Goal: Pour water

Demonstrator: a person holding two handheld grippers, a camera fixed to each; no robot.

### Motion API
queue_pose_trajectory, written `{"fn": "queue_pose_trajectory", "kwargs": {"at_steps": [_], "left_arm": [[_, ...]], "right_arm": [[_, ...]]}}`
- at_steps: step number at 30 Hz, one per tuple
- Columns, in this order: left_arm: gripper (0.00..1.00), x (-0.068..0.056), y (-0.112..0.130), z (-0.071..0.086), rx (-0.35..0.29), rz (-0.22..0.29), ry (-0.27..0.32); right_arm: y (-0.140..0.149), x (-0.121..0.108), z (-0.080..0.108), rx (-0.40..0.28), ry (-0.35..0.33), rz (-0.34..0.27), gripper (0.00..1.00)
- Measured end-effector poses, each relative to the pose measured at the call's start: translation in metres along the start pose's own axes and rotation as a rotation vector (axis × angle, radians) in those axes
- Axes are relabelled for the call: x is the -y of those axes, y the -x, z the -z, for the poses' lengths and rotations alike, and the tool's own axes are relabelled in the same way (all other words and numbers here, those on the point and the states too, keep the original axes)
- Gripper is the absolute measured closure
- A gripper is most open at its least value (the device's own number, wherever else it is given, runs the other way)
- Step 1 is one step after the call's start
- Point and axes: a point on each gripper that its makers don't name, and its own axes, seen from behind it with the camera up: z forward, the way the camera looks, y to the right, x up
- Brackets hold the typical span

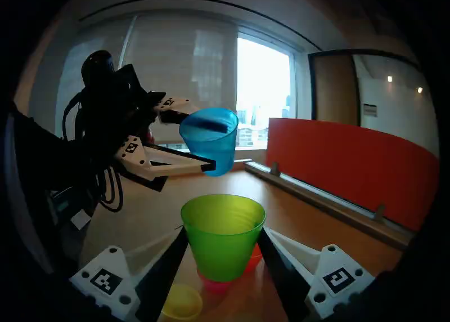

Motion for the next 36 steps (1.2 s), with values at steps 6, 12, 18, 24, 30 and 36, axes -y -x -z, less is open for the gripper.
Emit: {"fn": "queue_pose_trajectory", "kwargs": {"at_steps": [6, 12, 18, 24, 30, 36], "left_arm": [[0.19, -0.001, -0.007, 0.000, -0.013, -0.038, -0.005], [0.19, -0.001, -0.010, -0.001, -0.019, -0.074, -0.014], [0.19, 0.000, -0.011, -0.001, -0.027, -0.102, -0.023], [0.19, -0.001, -0.012, -0.002, -0.028, -0.126, -0.021], [0.19, 0.000, -0.017, -0.003, -0.038, -0.147, -0.022], [0.19, -0.001, -0.019, -0.005, -0.039, -0.181, -0.020]], "right_arm": [[0.000, 0.004, -0.003, 0.002, -0.010, 0.002, 0.13], [0.001, 0.008, -0.005, 0.005, -0.020, 0.005, 0.13], [0.002, 0.011, -0.008, 0.006, -0.030, 0.004, 0.13], [0.001, 0.014, -0.009, 0.006, -0.036, 0.008, 0.13], [-0.001, 0.015, -0.010, 0.001, -0.039, 0.009, 0.13], [-0.001, 0.016, -0.010, -0.003, -0.043, 0.009, 0.13]]}}
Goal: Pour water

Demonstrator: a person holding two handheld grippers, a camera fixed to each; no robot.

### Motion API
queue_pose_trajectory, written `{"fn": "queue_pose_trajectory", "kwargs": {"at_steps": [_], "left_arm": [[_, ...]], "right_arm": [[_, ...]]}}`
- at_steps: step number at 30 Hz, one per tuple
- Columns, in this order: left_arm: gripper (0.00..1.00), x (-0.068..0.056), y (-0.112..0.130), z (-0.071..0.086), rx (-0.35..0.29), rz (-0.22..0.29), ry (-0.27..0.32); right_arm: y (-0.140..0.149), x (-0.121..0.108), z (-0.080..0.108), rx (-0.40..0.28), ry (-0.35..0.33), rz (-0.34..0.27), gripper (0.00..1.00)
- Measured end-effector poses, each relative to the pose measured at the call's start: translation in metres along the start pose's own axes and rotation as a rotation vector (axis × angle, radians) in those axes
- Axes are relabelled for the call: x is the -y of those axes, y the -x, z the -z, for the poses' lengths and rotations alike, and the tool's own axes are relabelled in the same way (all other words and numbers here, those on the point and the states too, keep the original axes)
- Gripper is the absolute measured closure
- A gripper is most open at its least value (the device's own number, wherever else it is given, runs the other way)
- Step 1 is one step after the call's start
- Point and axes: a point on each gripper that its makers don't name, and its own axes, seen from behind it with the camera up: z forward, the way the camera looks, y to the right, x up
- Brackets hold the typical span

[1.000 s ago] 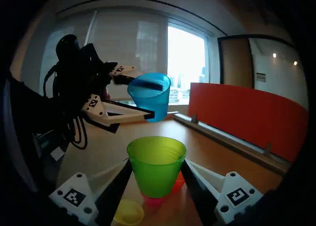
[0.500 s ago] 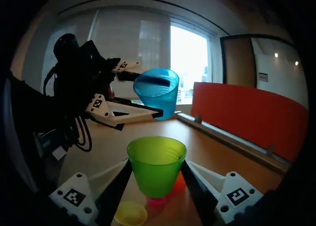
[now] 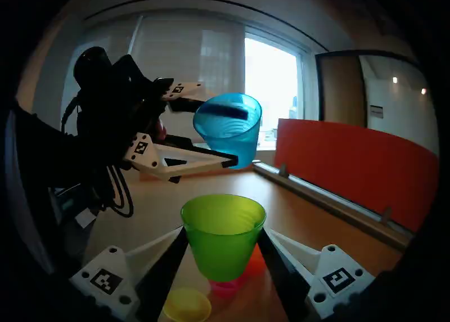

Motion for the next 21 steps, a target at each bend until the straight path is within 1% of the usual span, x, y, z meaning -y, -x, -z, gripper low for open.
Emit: {"fn": "queue_pose_trajectory", "kwargs": {"at_steps": [4, 9, 15, 21], "left_arm": [[0.19, 0.0007, -0.0003, -0.0011, 0.002, -0.022, -0.002], [0.19, 0.0017, -0.0007, -0.0018, 0.004, -0.034, -0.004], [0.19, 0.0034, -0.0032, -0.0027, 0.004, -0.062, -0.009], [0.19, 0.0024, -0.0040, -0.0038, 0.000, -0.071, -0.009]], "right_arm": [[0.0006, 0.0004, -0.0003, -0.001, -0.003, -0.001, 0.13], [0.0008, 0.0013, -0.0008, -0.003, -0.006, -0.002, 0.13], [-0.0010, 0.0030, -0.0020, -0.009, -0.012, -0.003, 0.13], [-0.0014, 0.0049, -0.0035, -0.014, -0.017, -0.004, 0.13]]}}
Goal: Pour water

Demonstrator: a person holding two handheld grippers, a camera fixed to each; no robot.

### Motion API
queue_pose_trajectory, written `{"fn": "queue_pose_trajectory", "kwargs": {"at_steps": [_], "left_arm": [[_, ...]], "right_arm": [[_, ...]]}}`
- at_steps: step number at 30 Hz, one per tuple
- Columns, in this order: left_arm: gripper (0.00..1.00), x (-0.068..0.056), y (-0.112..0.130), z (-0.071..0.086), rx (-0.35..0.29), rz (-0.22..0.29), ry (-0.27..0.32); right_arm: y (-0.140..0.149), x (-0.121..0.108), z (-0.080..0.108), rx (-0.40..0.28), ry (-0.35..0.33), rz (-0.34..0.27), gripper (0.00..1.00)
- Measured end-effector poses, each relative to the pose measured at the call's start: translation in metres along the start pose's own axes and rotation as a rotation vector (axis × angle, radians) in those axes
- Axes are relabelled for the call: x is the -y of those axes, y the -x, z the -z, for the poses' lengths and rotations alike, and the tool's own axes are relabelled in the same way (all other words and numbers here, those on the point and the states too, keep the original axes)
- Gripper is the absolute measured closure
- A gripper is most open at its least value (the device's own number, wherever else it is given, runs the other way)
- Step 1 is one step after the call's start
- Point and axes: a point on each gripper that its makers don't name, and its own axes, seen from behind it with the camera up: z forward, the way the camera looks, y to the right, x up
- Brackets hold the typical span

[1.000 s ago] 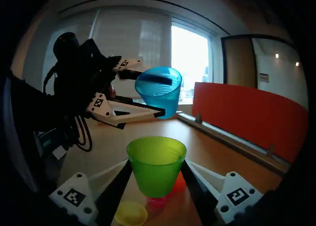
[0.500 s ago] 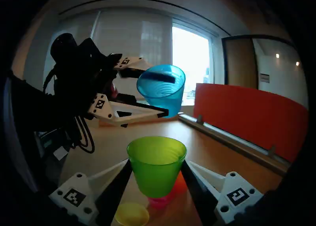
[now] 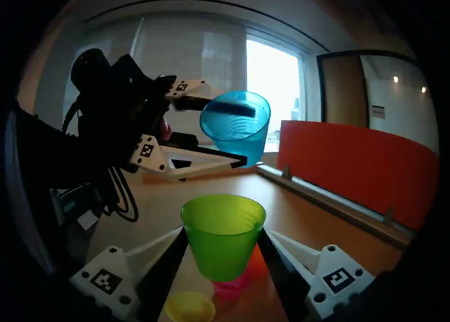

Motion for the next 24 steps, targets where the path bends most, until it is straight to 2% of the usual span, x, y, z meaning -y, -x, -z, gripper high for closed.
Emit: {"fn": "queue_pose_trajectory", "kwargs": {"at_steps": [14, 24], "left_arm": [[0.20, 0.0015, -0.0026, 0.0000, -0.001, -0.083, -0.002], [0.19, 0.0023, -0.0057, 0.0022, -0.003, -0.121, -0.006]], "right_arm": [[-0.0042, 0.0022, -0.0044, -0.004, -0.005, 0.005, 0.13], [-0.0063, 0.0013, -0.0063, -0.009, -0.003, 0.007, 0.13]]}}
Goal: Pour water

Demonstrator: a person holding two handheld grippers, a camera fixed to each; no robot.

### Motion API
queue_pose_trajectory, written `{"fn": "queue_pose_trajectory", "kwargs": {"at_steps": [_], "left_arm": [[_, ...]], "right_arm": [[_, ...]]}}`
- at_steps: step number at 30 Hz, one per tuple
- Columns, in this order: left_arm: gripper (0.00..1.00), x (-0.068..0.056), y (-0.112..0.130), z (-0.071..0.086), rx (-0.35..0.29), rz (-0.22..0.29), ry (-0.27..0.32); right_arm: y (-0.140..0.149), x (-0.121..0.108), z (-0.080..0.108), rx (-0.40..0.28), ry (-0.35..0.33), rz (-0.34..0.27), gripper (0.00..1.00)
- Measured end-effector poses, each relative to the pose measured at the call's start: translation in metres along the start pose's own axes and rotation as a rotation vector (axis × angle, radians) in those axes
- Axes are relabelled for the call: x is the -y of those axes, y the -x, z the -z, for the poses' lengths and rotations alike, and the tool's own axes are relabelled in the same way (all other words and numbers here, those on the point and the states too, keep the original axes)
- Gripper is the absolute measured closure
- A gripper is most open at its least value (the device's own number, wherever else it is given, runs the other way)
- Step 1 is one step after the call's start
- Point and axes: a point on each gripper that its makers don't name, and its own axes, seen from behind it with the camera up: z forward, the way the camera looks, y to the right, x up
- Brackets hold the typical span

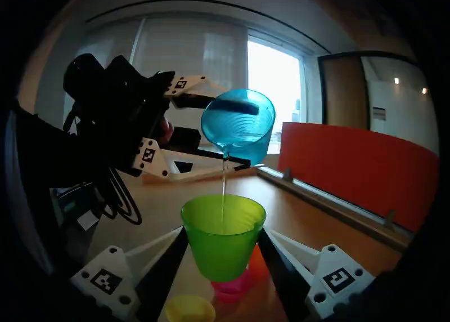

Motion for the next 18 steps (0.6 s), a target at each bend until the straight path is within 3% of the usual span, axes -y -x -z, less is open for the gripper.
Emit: {"fn": "queue_pose_trajectory", "kwargs": {"at_steps": [18], "left_arm": [[0.19, 0.0027, -0.0040, 0.0002, -0.001, -0.060, -0.008]], "right_arm": [[-0.0036, -0.0010, -0.0015, -0.006, 0.003, 0.010, 0.13]]}}
